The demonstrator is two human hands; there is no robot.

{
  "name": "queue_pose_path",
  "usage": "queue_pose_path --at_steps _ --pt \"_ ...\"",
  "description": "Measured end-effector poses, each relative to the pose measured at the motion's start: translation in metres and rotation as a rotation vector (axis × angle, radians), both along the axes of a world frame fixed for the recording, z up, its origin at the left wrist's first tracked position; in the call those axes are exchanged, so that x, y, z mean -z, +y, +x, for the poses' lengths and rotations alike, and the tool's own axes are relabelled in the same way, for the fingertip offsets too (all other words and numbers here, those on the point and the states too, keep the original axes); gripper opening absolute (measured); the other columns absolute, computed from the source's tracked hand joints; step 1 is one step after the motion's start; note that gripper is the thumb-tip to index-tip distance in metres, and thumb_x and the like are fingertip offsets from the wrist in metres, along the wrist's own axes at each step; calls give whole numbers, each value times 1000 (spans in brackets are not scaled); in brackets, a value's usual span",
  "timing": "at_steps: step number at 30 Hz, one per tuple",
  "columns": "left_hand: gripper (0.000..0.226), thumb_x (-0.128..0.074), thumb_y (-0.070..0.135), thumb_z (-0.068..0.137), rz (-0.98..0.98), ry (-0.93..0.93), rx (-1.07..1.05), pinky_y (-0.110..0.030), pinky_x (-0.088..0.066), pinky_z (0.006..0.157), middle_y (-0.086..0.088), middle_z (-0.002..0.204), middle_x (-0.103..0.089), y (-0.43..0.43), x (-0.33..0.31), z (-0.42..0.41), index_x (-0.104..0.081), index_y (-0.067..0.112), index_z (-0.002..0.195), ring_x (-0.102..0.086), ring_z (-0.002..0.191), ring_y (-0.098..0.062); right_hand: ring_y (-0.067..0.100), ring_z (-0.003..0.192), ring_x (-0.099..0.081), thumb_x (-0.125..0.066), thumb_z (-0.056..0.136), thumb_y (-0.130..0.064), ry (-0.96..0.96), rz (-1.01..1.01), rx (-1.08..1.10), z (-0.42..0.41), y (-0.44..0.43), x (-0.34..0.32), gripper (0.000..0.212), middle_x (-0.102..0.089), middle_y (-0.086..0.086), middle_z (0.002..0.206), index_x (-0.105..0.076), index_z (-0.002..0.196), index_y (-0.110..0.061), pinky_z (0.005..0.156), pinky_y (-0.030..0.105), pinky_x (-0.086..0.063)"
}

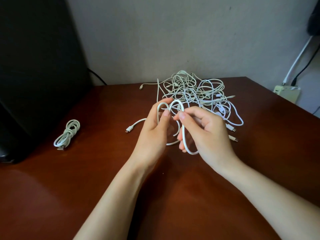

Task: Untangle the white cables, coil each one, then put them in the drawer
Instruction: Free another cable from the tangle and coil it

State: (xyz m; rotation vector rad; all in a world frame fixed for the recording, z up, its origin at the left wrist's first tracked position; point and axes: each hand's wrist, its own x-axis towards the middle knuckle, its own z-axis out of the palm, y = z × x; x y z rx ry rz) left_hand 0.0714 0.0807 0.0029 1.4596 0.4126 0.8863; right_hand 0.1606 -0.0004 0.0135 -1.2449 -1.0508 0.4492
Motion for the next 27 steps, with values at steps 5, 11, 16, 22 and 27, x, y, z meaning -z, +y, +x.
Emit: queue_pose_path --at_steps 5,11,16,22,27 --pt "46 -36 52 97 -136 6 196 -36 -35 57 -11 59 -45 -4 1 3 -48 8 88 -42 52 -24 18 36 -55 -54 95 -15 -20 -33 -4 1 2 2 27 -57 5 48 -59 68 -12 39 21 -44" --pt "27 -51 45 79 -194 -3 232 -28 -32 42 -12 56 -41 -10 -2 5 -51 23 95 -40 39 -22 20 35 -56 -53 95 -12 -196 -102 -26 -1 2 7 35 -59 18 50 -59 61 -18 39 21 -44" --pt "40 -52 43 81 -251 -2 216 -26 -38 47 -6 67 -50 -8 2 6 -58 23 116 -49 51 -17 17 38 -56 -54 95 -16 -371 -57 38 1 6 14 32 -59 8 49 -59 65 -10 42 28 -44" --pt "40 -40 34 96 -383 -176 140 -25 -48 64 2 81 -52 5 -7 -1 -54 14 129 -48 69 -11 9 59 -55 -55 88 -31 -758 92 157 7 4 15 22 -63 -8 67 -68 78 -16 57 21 -43" --pt "57 -46 36 79 -434 -379 84 -20 -34 49 0 78 -51 14 -16 -8 -50 8 128 -40 55 -10 9 76 -52 -55 88 -24 -794 120 281 24 9 9 19 -60 -11 78 -68 82 -12 73 14 -39"
